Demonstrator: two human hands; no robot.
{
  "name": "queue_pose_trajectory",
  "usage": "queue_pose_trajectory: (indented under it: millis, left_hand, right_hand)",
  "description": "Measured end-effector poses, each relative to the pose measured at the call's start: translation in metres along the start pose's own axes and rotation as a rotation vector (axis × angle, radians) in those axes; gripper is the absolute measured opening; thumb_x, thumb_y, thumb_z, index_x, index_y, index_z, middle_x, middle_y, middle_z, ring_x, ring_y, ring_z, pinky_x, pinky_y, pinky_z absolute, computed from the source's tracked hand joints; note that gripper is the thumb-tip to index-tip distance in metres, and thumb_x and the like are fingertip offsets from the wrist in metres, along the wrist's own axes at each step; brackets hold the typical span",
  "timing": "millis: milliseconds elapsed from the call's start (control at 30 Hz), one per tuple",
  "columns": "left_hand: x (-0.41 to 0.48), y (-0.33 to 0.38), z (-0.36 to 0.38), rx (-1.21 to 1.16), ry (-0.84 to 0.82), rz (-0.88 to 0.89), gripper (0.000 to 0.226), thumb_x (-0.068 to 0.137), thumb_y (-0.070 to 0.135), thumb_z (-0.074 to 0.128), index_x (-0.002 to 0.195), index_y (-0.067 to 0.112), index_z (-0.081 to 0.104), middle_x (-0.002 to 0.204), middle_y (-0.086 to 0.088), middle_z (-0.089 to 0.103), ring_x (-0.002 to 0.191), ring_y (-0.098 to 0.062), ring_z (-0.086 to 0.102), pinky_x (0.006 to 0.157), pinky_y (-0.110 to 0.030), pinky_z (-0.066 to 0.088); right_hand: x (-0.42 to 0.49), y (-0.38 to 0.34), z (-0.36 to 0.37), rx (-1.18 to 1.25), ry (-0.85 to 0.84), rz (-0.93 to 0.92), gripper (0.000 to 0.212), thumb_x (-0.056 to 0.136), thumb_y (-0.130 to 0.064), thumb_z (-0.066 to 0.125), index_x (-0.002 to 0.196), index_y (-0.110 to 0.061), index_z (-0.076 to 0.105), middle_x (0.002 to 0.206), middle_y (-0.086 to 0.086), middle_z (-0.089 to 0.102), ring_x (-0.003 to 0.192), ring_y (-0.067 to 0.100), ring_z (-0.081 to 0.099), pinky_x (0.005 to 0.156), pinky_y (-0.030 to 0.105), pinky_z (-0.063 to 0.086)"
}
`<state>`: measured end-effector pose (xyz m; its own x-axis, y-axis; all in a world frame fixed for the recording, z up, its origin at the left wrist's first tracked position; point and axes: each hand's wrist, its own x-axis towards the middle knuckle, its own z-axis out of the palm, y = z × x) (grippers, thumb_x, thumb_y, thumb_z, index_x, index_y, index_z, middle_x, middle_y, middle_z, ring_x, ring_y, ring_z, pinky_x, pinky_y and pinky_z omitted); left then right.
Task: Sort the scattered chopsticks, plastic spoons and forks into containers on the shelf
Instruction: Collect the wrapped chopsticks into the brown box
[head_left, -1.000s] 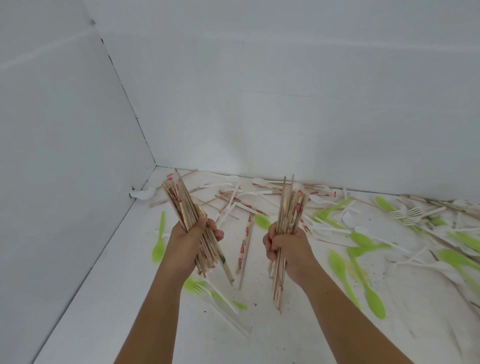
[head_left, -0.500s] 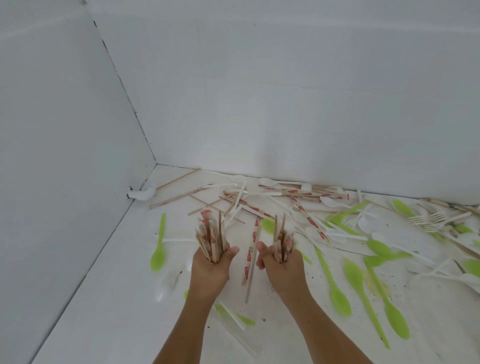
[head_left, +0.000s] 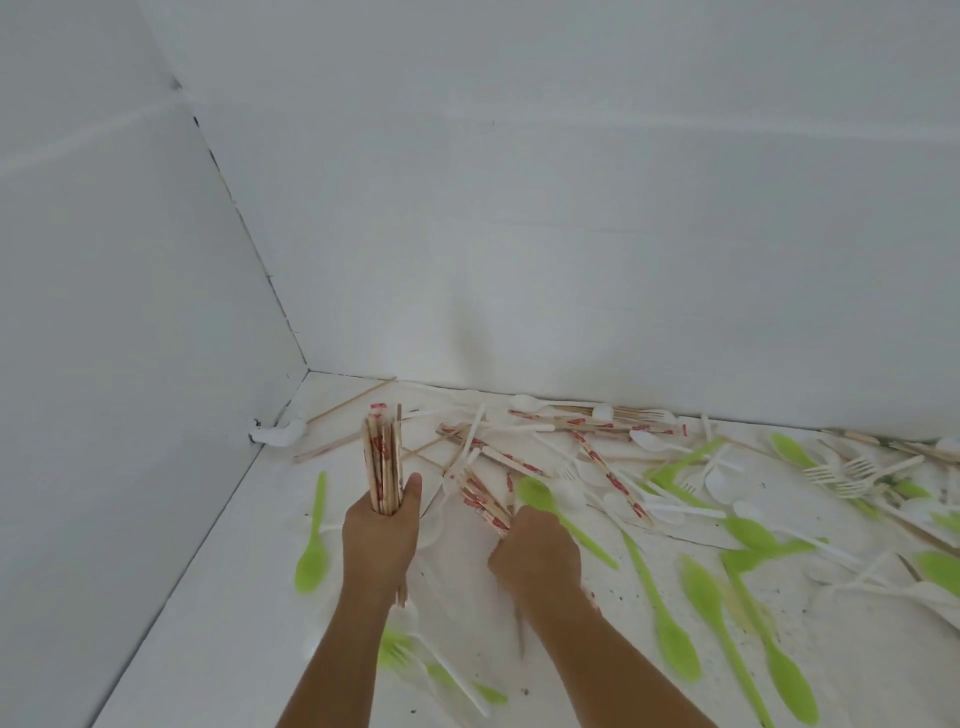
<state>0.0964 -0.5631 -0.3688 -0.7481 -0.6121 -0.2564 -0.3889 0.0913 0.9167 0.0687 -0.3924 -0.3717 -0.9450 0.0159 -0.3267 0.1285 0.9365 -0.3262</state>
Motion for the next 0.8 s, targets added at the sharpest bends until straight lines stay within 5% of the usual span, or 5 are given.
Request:
queue_pose_trajectory:
  millis: [267, 400, 533, 600, 800]
  left_hand:
    - [0.029, 0.036, 0.018, 0.126, -0.069, 0.076, 0.047, 0.092, 0.050, 0.071, 0.066, 0.016, 0.051, 0.052, 0.001, 0.053, 0.050, -0.021, 0.055, 0.057, -0.039, 0.052]
    - [0.041, 0.047, 0.029, 0.170, -0.132, 0.124, 0.038, 0.093, 0.048, 0.071, 0.075, 0.015, 0.064, 0.068, -0.007, 0.069, 0.054, -0.020, 0.060, 0.057, -0.032, 0.053]
    - [0.068, 0.048, 0.040, 0.323, -0.202, 0.302, 0.018, 0.093, 0.039, 0.073, 0.084, 0.024, 0.070, 0.074, 0.004, 0.069, 0.066, -0.013, 0.065, 0.059, -0.029, 0.052]
    - [0.086, 0.046, 0.052, 0.496, -0.296, 0.503, 0.007, 0.091, 0.029, 0.067, 0.087, 0.026, 0.071, 0.085, 0.011, 0.065, 0.073, -0.012, 0.063, 0.062, -0.035, 0.054]
    - [0.105, 0.050, 0.095, 1.001, -0.677, 0.823, 0.041, 0.081, 0.013, 0.058, 0.112, 0.034, 0.074, 0.115, 0.018, 0.062, 0.096, -0.014, 0.066, 0.074, -0.034, 0.054]
  right_hand:
    - [-0.003, 0.010, -0.010, -0.102, -0.047, -0.144, 0.020, 0.093, -0.032, 0.056, 0.109, -0.019, 0.056, 0.093, -0.002, 0.051, 0.098, 0.020, 0.064, 0.071, 0.027, 0.042]
    - [-0.004, 0.023, -0.030, 0.276, -0.006, -0.058, 0.014, 0.084, -0.034, 0.058, 0.083, -0.021, 0.054, 0.072, -0.005, 0.058, 0.061, 0.016, 0.053, 0.052, 0.029, 0.041]
    - [0.035, 0.050, -0.075, 0.519, 0.106, 0.046, 0.006, 0.080, -0.029, 0.063, 0.082, -0.023, 0.065, 0.069, -0.005, 0.066, 0.064, 0.018, 0.062, 0.063, 0.035, 0.054]
    - [0.069, 0.062, -0.096, 0.381, 0.170, 0.055, 0.006, 0.084, -0.032, 0.064, 0.086, -0.027, 0.067, 0.071, -0.009, 0.064, 0.071, 0.020, 0.063, 0.065, 0.032, 0.050]
    - [0.133, 0.066, -0.108, -0.139, 0.148, 0.064, 0.023, 0.088, -0.038, 0.058, 0.099, -0.022, 0.071, 0.095, -0.002, 0.068, 0.095, 0.025, 0.069, 0.071, 0.030, 0.049]
